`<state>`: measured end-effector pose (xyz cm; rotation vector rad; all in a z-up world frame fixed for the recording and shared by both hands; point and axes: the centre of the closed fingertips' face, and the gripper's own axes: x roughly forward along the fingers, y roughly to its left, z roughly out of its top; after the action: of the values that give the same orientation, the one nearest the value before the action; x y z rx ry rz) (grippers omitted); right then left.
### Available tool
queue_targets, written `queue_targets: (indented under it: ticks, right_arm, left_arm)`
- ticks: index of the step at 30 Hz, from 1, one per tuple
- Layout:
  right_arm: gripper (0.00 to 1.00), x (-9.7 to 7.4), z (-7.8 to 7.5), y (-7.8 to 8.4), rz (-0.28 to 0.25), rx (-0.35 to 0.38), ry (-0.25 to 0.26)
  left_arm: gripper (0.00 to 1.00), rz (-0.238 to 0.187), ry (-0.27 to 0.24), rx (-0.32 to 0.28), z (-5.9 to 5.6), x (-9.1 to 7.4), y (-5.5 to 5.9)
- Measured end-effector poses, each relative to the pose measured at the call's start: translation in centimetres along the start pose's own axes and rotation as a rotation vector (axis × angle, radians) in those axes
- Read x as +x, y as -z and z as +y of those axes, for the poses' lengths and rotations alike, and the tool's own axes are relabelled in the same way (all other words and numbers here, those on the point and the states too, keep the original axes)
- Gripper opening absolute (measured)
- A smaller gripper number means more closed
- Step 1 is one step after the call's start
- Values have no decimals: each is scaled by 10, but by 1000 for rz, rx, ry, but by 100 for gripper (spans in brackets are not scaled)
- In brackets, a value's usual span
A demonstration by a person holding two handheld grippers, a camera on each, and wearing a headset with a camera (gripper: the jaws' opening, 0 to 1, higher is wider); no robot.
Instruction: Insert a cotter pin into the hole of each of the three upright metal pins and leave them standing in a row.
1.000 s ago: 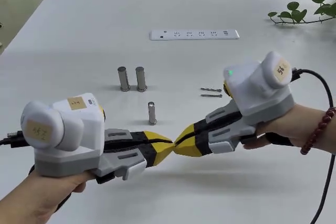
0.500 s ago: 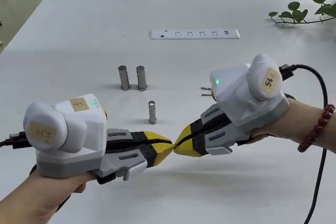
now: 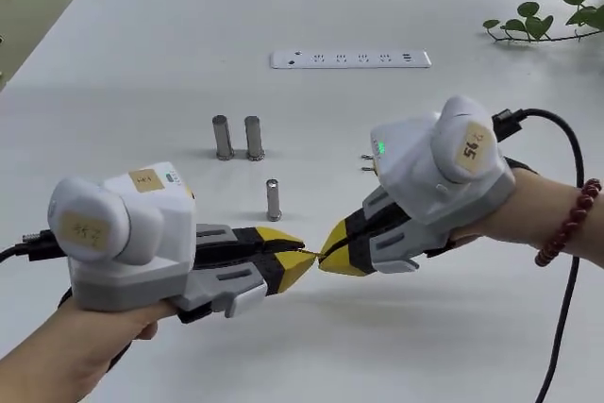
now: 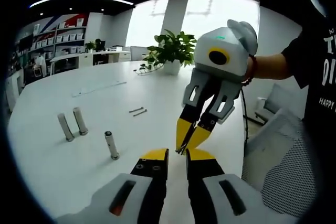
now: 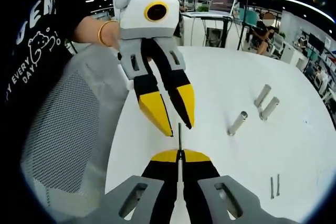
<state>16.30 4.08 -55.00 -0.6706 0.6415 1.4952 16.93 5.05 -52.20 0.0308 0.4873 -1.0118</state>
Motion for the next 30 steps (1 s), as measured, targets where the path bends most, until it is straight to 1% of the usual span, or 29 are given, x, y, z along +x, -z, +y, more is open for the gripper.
queue_targets:
  ticks: [4,5,6,7,8,9,10,12,15,16,18,19,20,21,22,23,26,28,29,30]
  right_arm:
    - [0,0,-5,5,43,6,16]
    - [0,0,-7,6,55,17,19]
    - [0,-1,-9,7,62,21,21]
    - [0,-2,-13,7,75,28,32]
    - [0,-2,-14,8,81,31,35]
    - [0,-3,-19,9,103,35,49]
    - [0,-4,-21,9,109,37,53]
    - [0,-5,-28,10,136,46,60]
    - [0,-7,-35,11,164,63,70]
    - [0,-7,-38,11,174,71,75]
    - [0,-7,-42,10,185,80,75]
    - [0,-6,-42,10,185,79,76]
    - [0,-6,-46,12,190,77,78]
    - [0,-6,-48,13,205,72,80]
    - [0,-5,-49,14,215,74,81]
    - [0,-5,-50,15,221,77,80]
    - [0,-4,-56,16,236,81,85]
    - [0,-3,-59,17,241,80,82]
    - [0,-2,-64,20,257,87,82]
    - [0,-1,-65,22,269,99,79]
  left_arm:
    - [18,6,-42,5,8,-2,2]
    - [18,-6,-65,5,12,-3,0]
    - [18,-13,-77,14,14,-3,-1]
    - [19,-15,-92,15,17,-4,-2]
    - [19,-16,-95,14,17,-4,-2]
    - [19,-22,-117,8,21,-5,-3]
    - [20,-23,-125,9,23,-5,-3]
    - [23,-21,-175,17,33,-7,-2]
    - [25,-18,-216,12,42,-7,-1]
    - [26,-21,-238,6,47,-7,-1]
    - [27,-22,-277,-5,55,-7,0]
    - [26,-21,-287,-9,57,-7,1]
    - [26,-18,-299,-8,59,-6,1]
    - [26,-6,-328,-11,65,-6,4]
    - [26,5,-341,-4,67,-4,6]
    - [26,7,-349,-9,69,-3,7]
    - [25,17,-385,-13,78,1,10]
    - [24,20,-386,-23,79,3,11]
    - [24,13,-383,-28,81,6,12]
    - [24,12,-386,-28,81,8,12]
